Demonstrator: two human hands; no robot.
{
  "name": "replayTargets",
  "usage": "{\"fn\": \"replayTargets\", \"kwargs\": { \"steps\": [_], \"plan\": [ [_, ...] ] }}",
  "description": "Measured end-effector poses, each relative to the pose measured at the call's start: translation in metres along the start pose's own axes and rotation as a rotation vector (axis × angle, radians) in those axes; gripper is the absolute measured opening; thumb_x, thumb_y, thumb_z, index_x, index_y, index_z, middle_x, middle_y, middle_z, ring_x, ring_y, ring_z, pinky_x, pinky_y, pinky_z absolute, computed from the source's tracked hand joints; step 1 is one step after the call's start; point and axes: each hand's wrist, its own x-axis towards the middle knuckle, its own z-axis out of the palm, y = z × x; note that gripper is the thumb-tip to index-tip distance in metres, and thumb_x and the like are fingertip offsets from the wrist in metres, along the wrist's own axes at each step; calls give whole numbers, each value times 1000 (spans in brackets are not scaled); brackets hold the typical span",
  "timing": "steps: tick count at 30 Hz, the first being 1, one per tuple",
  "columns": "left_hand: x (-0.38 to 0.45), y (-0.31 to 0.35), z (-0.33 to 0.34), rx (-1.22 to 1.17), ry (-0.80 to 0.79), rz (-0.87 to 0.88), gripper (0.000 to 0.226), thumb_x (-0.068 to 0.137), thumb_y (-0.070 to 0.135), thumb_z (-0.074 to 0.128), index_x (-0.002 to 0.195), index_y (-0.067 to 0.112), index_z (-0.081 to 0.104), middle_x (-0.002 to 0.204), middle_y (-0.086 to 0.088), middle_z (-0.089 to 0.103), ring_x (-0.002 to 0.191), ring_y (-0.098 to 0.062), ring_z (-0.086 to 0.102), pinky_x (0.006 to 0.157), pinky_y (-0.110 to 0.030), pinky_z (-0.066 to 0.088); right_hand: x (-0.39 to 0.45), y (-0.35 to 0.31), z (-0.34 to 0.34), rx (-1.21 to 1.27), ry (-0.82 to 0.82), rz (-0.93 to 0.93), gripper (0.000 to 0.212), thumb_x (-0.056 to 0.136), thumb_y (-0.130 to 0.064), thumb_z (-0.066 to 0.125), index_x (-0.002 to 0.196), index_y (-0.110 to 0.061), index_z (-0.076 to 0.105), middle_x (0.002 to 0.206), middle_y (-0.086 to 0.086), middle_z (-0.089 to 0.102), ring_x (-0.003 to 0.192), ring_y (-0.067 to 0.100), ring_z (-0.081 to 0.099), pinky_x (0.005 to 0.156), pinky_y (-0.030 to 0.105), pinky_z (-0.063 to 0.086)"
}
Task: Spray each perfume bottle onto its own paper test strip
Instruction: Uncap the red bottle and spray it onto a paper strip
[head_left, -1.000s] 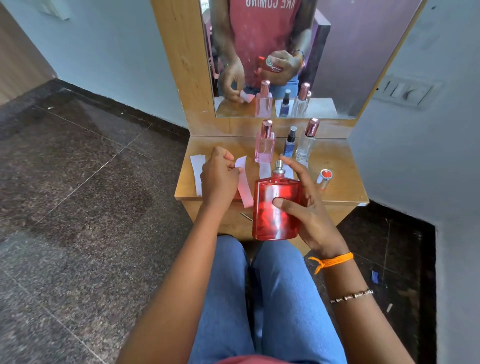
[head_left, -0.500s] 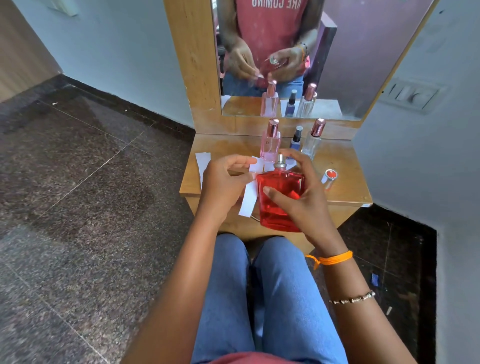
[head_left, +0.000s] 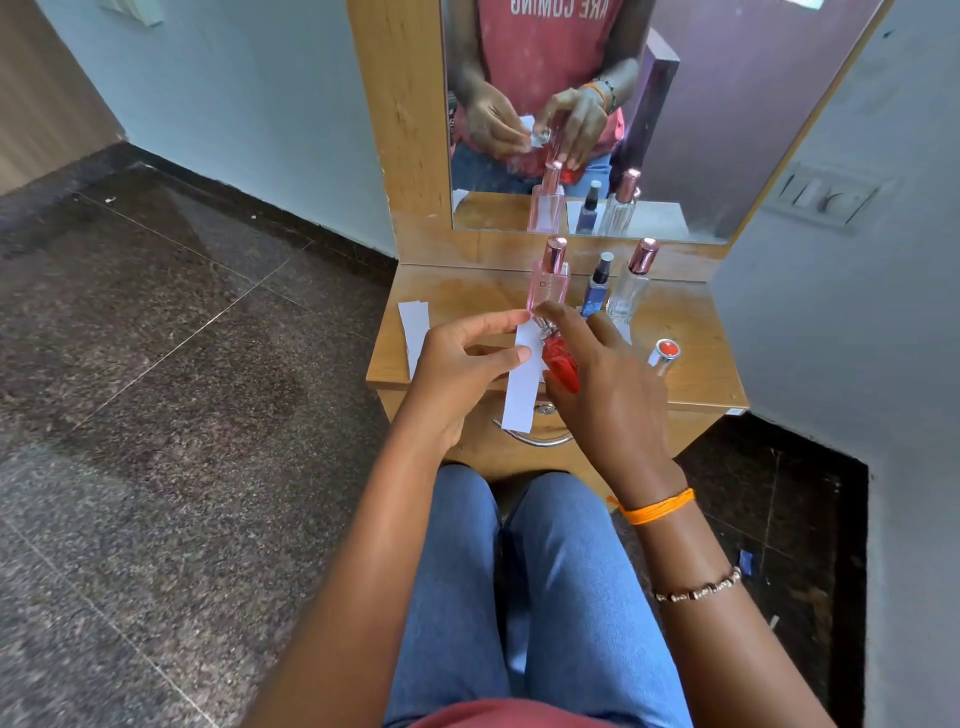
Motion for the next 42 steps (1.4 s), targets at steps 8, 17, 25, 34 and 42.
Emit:
{"fn": "replayTargets", "kwargs": {
  "steps": [8,17,25,34,42],
  "plan": [
    [0,-6,2,21,-3,-36,32,80,7,68,103,30,69,113,9,68,105,-5,61,81,-21,54,-2,4,1,-32,-17,13,57,78,-11,68,129,-26,48,101,8,60,81,31,60,51,27,33],
    [31,-19,-7,223,131,23,34,80,7,69,109,24,66,102,15,64,97,4,55,81,-15,45,-7,13,7,109,-61,101,65,80,-19,68,136,-33,39,105,5,59,88,28,61,59,34,48],
    [72,-28,-1,573,123,35,37,79,3,68,115,10,62,118,-6,63,88,-13,60,68,-13,42,-7,16,13,204,-99,117,67,79,-21,71,136,-34,37,111,6,59,91,30,62,68,38,53],
    [78,-35,4,705,155,39,35,80,9,70,114,13,62,123,-9,52,105,-27,58,92,-43,48,-5,15,16,311,-106,118,64,80,-20,68,135,-34,38,116,4,60,97,26,61,77,42,54],
    [73,-30,4,640,198,119,37,84,12,65,120,16,58,121,-4,48,111,-24,51,95,-36,46,-7,14,15,369,-95,122,63,80,-20,69,133,-36,38,115,4,60,96,24,62,78,42,54]
  ]
}}
